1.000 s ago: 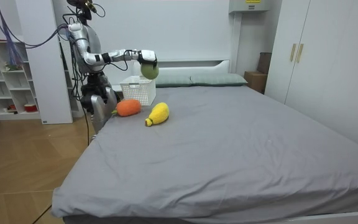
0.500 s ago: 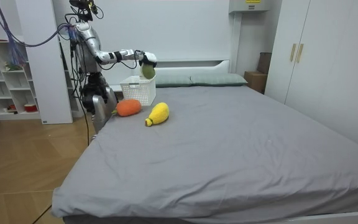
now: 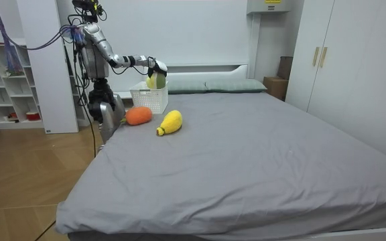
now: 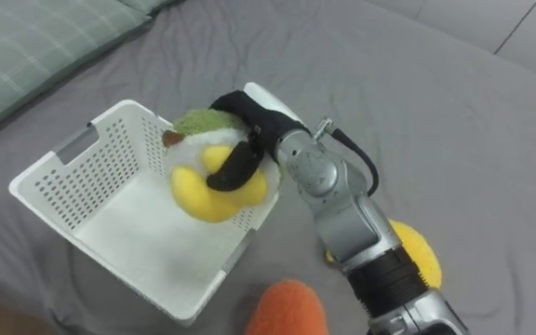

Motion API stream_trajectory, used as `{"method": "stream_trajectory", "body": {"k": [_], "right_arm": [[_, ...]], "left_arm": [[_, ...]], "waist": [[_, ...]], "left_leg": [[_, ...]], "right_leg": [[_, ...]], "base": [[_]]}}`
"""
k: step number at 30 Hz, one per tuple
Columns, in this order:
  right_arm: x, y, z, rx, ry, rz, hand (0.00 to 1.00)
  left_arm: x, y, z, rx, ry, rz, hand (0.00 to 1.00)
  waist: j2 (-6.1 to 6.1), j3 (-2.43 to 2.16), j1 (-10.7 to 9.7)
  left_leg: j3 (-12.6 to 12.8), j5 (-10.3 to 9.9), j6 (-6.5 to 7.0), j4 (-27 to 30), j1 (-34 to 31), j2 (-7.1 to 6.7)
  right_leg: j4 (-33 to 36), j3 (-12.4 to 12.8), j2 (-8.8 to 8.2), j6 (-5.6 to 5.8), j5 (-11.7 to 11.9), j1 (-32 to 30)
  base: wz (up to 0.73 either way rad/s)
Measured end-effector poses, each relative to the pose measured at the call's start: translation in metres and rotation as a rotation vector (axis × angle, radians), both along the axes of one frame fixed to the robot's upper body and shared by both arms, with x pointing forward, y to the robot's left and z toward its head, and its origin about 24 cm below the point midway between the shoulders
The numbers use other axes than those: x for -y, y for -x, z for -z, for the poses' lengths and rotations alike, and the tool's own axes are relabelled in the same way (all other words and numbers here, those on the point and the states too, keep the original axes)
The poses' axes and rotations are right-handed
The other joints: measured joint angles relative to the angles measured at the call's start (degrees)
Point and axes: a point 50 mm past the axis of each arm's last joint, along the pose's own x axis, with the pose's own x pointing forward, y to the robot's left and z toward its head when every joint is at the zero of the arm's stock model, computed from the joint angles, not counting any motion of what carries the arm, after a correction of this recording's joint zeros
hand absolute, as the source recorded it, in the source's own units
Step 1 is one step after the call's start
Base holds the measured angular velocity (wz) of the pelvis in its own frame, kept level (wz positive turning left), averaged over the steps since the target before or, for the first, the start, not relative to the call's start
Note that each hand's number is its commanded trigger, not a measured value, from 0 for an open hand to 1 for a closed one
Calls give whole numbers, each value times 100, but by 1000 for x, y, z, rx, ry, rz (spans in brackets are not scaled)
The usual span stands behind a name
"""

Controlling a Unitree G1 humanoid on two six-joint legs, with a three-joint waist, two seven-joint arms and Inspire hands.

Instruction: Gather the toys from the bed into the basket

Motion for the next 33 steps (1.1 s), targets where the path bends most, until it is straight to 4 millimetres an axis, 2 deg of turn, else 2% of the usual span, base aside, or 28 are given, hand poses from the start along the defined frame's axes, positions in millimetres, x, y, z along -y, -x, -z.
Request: {"method": "stream_trajectory", "body": {"k": [7,19,25,29,33], "right_arm": [[-2,1,2,-6,13,-11,0],[-4,1,2,-9,-14,-16,0],[-5,1,-2,9,-32,-28,0],[-7,3,-11,46,-61,-50,0],[-2,2,-10,-20,-168,-48,0]], "left_arm": [[-2,-5,-2,11,3,8,0],[-1,-10,-3,23,1,13,0],[-1,-10,-2,24,2,12,0],[0,-10,-2,27,8,14,0],[1,-12,-2,35,15,18,0]], "waist": [[-63,37,32],[-67,34,-28],[-33,55,-198],[1,51,-364],[11,54,-360]], "left_leg": [[6,-1,0,0,2,0],[28,0,0,5,11,2],[44,3,6,0,8,3],[51,3,6,-15,56,5],[71,3,6,-15,99,8]], "right_leg": [[1,26,-2,0,0,0],[4,8,-4,0,0,8],[5,-5,-12,0,0,32],[0,24,-7,1,0,76],[0,36,-2,0,1,95]], "base": [[0],[0],[0],[0],[-3]]}}
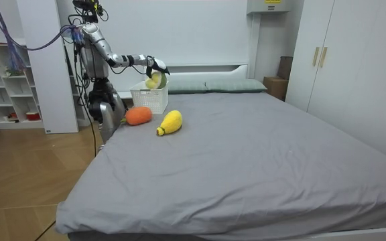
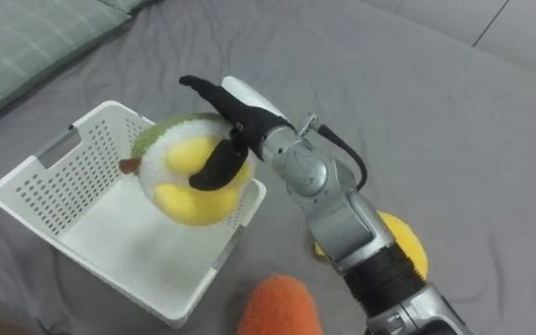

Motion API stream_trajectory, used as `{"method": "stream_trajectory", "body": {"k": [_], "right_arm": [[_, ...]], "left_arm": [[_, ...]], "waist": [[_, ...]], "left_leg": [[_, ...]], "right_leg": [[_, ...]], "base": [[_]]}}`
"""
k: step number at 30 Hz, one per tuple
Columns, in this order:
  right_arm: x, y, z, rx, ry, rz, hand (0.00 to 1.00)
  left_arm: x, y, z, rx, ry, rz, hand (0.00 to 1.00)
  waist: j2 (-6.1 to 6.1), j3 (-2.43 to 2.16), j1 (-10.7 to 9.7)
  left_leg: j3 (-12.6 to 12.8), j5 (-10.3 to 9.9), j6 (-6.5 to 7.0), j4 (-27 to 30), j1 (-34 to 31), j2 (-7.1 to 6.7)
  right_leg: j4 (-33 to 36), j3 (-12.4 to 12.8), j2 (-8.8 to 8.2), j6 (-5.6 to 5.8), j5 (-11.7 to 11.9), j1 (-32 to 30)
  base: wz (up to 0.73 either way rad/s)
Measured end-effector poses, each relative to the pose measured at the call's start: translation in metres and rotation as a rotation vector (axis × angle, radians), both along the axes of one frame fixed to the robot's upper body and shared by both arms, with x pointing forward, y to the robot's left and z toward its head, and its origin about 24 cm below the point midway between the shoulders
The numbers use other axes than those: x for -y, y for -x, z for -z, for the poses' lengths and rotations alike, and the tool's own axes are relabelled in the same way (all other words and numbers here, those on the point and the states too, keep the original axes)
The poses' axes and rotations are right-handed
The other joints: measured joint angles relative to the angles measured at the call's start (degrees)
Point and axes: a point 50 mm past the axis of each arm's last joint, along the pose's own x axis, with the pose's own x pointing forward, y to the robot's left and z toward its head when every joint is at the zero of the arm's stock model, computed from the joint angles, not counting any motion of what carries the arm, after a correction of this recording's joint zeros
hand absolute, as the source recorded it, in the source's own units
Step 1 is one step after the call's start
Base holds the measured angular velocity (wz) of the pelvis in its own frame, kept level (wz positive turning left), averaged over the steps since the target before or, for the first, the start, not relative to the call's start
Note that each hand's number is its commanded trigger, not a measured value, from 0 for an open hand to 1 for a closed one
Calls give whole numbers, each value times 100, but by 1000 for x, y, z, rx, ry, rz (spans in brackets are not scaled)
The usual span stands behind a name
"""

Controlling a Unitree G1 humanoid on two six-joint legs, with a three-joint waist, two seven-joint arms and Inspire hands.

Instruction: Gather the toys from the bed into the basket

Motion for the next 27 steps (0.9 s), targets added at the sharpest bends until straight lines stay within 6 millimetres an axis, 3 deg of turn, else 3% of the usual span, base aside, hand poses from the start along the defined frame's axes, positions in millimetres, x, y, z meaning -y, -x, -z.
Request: {"method": "stream_trajectory", "body": {"k": [10,21,27], "right_arm": [[-8,4,1,-104,-140,-74,0],[-8,11,24,-218,-155,-87,0],[-6,10,24,-212,-156,-72,0]], "left_arm": [[-1,2,0,-6,5,4,0],[-3,4,0,-20,-39,18,0],[-3,8,2,-43,-37,16,0]], "waist": [[60,-45,110],[53,-60,282],[44,-65,221]], "left_leg": [[-8,1,-1,5,24,-1],[-8,2,-2,-1,34,0],[-5,2,-1,6,38,-3]], "right_leg": [[-4,-9,0,0,0,1],[-4,-2,3,0,0,6],[-1,-9,-1,0,1,16]], "base": [[0],[0],[0]]}}
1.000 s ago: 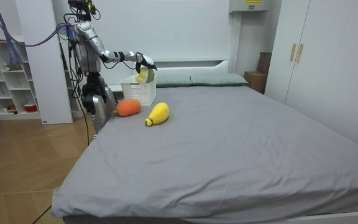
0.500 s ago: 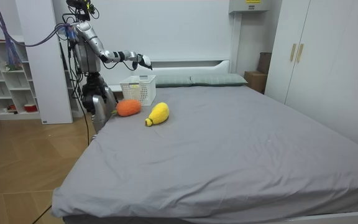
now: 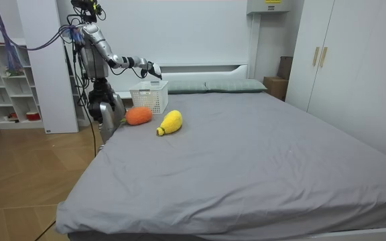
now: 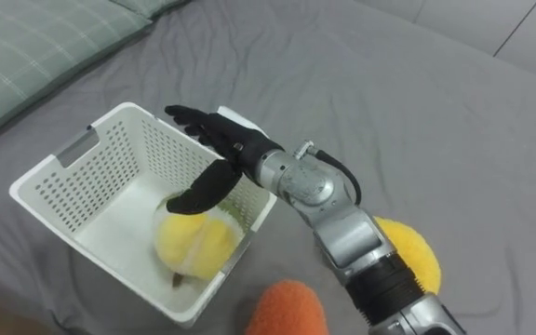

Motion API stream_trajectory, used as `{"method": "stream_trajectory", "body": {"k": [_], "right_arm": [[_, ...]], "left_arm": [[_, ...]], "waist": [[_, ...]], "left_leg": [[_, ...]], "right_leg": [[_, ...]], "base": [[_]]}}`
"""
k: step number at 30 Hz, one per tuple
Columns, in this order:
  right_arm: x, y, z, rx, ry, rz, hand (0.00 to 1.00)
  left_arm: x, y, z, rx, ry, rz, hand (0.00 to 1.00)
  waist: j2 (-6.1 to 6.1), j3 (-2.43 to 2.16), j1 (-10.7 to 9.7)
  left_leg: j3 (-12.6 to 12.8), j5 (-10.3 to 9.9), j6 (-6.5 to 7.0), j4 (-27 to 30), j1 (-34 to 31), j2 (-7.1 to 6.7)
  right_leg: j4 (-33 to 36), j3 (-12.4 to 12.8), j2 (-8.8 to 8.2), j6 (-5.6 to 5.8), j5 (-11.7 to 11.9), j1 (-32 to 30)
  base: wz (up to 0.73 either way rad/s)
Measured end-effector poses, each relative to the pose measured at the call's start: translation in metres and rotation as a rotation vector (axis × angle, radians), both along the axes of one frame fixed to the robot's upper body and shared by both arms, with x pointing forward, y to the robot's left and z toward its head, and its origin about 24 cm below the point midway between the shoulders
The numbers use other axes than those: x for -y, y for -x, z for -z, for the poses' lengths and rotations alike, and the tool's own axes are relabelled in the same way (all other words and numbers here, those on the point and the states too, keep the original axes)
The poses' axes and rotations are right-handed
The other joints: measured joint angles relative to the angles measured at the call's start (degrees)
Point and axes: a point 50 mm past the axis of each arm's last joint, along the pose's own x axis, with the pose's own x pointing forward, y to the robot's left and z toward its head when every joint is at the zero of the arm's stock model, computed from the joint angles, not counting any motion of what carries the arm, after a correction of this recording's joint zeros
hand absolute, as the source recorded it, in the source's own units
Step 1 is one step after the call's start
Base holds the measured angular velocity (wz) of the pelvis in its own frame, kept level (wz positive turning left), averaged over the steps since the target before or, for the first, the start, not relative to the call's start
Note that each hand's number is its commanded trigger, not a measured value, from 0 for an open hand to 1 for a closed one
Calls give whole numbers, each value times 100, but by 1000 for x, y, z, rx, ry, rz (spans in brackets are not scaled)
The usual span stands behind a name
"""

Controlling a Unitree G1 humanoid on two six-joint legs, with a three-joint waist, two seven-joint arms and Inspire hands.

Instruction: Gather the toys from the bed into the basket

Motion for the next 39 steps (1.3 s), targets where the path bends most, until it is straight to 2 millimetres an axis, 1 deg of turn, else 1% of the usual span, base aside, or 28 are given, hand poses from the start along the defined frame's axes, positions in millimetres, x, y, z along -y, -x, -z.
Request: {"method": "stream_trajectory", "body": {"k": [1,4,5,7,9,10,11,12,13,14,15,16,18,19,21,23,25,27,31,32,33,35,36,37,39], "right_arm": [[1,0,0,0,1,1,0],[5,-2,-1,11,-4,31,0],[10,-3,-1,16,-13,60,0],[22,-5,0,29,-25,131,0],[38,-7,2,38,-36,232,0],[42,-7,2,39,-41,256,0],[48,-8,3,39,-56,299,0],[56,-8,3,33,-84,343,0],[61,-7,4,31,-102,369,0],[70,-8,3,25,-141,422,0],[78,-8,3,28,-170,477,0],[82,-8,3,29,-182,505,0],[95,-9,2,38,-215,594,0],[99,-8,2,40,-215,613,0],[111,-8,4,46,-200,682,0],[120,-9,8,41,-189,736,0],[128,-9,13,29,-181,789,0],[140,-8,24,0,-137,852,0],[155,-5,37,-38,-78,928,0],[159,-3,42,-51,-60,955,0],[163,-2,47,-68,-44,980,0],[169,-1,56,-96,7,1017,0],[173,0,61,-108,45,1041,0],[175,1,64,-113,59,1052,0],[182,3,72,-132,133,1079,0]], "left_arm": [[0,0,0,-1,0,0,0],[-1,4,1,-16,-1,-4,0],[-1,6,2,-20,-1,-7,0],[-1,9,2,-24,2,-11,0],[-1,11,3,-24,10,-31,0],[-1,11,3,-23,13,-38,0],[-1,13,3,-22,20,-54,0],[-1,15,4,-18,28,-76,0],[0,15,4,-16,33,-85,0],[0,17,5,-12,41,-99,0],[2,20,5,-15,48,-113,0],[3,22,6,-18,50,-119,0],[6,27,7,-26,51,-136,0],[6,27,8,-26,52,-146,0],[7,32,9,-31,53,-167,0],[5,35,8,-33,50,-182,0],[3,40,9,-43,46,-192,0],[2,45,9,-54,44,-195,0],[0,51,9,-66,33,-200,0],[-1,58,9,-82,25,-206,0],[-2,61,9,-89,16,-206,0],[-5,63,8,-102,-1,-186,0],[-8,66,7,-114,-13,-175,0],[-9,67,7,-118,-17,-174,0],[-14,71,5,-137,-27,-176,0]], "waist": [[-5,-3,-15],[-15,-9,-152],[7,7,-206],[8,8,-265],[24,16,-349],[24,17,-361],[34,17,-419],[52,16,-519],[73,26,-549],[76,22,-626],[97,17,-681],[118,14,-727],[192,12,-826],[207,3,-837],[247,-32,-876],[234,-54,-931],[221,-63,-957],[203,-74,-962],[191,-68,-969],[177,-60,-953],[157,-43,-960],[106,-35,-970],[74,-19,-969],[60,-24,-961],[25,-10,-922]], "left_leg": [[3,0,0,0,0,1],[-2,0,0,2,1,1],[1,0,0,3,5,1],[18,-1,1,6,7,1],[71,-1,1,1,9,9],[93,-1,1,-2,5,12],[112,-3,2,-7,7,15],[126,-4,4,-4,13,14],[140,-5,5,-4,20,13],[146,-5,6,-4,23,12],[162,-6,7,-11,39,12],[165,-6,8,-20,53,13],[193,-6,8,-50,94,18],[197,-6,8,-62,101,19],[230,-5,8,-82,123,25],[210,-4,7,-82,111,24],[195,-5,8,-82,100,20],[166,-6,9,-64,102,13],[127,-10,13,-16,105,12],[99,-11,13,-2,89,10],[74,-13,12,8,52,10],[64,-13,11,36,2,10],[57,-13,11,50,-25,9],[55,-13,11,62,-58,8],[39,-13,12,95,-138,5]], "right_leg": [[3,3,-1,0,0,-2],[5,5,-1,0,0,6],[5,6,-2,0,0,5],[11,20,-4,0,0,-5],[12,63,-3,0,1,-19],[12,78,-1,-1,1,-22],[10,105,2,-2,2,-23],[10,99,0,-1,3,-18],[10,100,-1,-1,3,-18],[10,101,-2,1,4,-19],[9,130,1,3,5,-20],[9,150,2,3,6,-16],[11,177,2,4,6,-8],[13,183,2,4,6,-7],[15,207,1,4,6,-8],[14,191,1,5,6,-1],[15,178,6,5,5,10],[17,143,-4,6,6,35],[18,73,-13,7,5,82],[21,47,-20,7,5,86],[23,15,-17,7,5,83],[26,5,-16,7,5,56],[29,-3,-17,7,5,38],[30,-2,-17,7,5,11],[42,-9,-16,3,8,-58]], "base": [[0],[0],[0],[-3],[-9],[-12],[-6],[-4],[0],[-4],[-7],[-8],[-10],[-10],[-5],[2],[4],[7],[9],[13],[12],[7],[3],[4],[0]]}}
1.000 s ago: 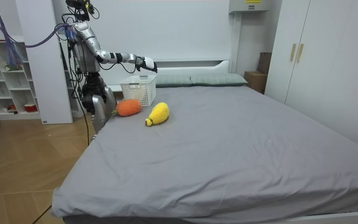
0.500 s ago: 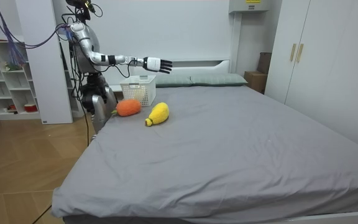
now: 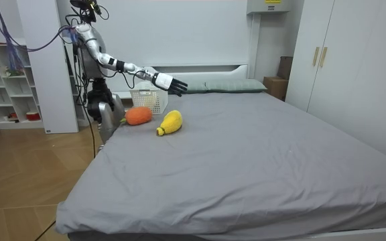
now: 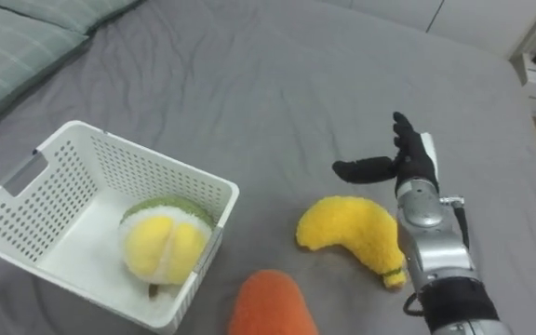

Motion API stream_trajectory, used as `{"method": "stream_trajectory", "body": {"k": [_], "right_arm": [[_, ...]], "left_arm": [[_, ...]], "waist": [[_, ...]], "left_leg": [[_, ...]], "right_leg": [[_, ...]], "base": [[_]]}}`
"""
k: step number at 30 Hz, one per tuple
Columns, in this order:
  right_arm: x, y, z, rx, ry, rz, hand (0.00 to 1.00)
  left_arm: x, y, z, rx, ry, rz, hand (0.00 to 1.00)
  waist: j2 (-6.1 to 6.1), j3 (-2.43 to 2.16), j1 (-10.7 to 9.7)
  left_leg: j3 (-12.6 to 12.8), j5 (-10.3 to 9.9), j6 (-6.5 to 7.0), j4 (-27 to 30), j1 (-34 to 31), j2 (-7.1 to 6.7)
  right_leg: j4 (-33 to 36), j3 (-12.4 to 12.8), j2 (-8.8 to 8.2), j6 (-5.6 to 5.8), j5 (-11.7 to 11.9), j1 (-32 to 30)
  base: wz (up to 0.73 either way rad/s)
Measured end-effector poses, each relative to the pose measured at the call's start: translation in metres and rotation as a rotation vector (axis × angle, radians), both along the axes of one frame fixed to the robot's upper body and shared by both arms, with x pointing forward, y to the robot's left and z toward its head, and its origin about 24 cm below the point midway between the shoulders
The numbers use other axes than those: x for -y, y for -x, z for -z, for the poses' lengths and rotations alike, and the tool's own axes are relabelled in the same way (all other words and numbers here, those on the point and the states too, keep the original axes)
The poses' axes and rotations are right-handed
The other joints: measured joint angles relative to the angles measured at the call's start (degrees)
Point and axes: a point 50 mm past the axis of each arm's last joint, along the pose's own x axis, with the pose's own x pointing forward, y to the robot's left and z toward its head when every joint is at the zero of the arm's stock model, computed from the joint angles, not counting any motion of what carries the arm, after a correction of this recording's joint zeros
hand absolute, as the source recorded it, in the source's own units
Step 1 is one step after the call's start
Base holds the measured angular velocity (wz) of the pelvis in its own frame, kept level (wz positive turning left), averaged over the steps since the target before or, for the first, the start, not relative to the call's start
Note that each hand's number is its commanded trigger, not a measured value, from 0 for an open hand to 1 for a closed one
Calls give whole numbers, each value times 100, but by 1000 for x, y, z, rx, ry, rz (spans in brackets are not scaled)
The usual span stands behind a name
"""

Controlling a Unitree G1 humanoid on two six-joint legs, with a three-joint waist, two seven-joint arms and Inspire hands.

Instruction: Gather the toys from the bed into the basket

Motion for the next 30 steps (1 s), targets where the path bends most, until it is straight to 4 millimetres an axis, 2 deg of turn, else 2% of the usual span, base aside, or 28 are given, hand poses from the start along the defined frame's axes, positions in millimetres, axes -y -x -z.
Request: {"method": "stream_trajectory", "body": {"k": [4,8,15,19,22,24,30], "right_arm": [[10,-3,4,-54,75,30,0],[24,-9,3,-99,149,64,0],[39,-6,7,-189,239,73,0],[42,-2,11,-235,293,34,0],[46,2,14,-286,347,-11,0],[43,2,16,-316,387,-78,0],[37,5,24,-396,410,-195,0]], "left_arm": [[-5,-2,-1,-7,-11,10,0],[-6,-22,-2,16,-18,77,0],[-5,-44,-4,54,-19,135,0],[-7,-51,-5,66,-25,142,0],[-7,-65,-8,106,-33,161,0],[-6,-73,-10,132,-37,194,0],[-1,-80,-9,141,-17,227,0]], "waist": [[-39,-6,8],[-40,10,28],[-99,78,48],[-128,100,65],[-126,117,169],[-123,133,174],[-105,184,230]], "left_leg": [[-60,2,-1,100,-310,1],[-124,8,-8,263,-710,3],[-227,19,-17,307,-1131,-1],[-211,19,-17,306,-1221,-3],[-198,19,-17,293,-1225,1],[-176,19,-17,290,-1259,6],[-147,19,-17,268,-1301,11]], "right_leg": [[81,-40,-2,-9,6,-281],[77,-159,0,-38,34,-594],[69,-284,-2,-43,36,-973],[61,-243,0,-43,37,-1073],[56,-209,1,-43,36,-1096],[57,-199,-3,-43,36,-1145],[67,-159,7,-52,42,-1216]], "base": [[6],[14],[7],[-3],[-6],[-5],[-4]]}}
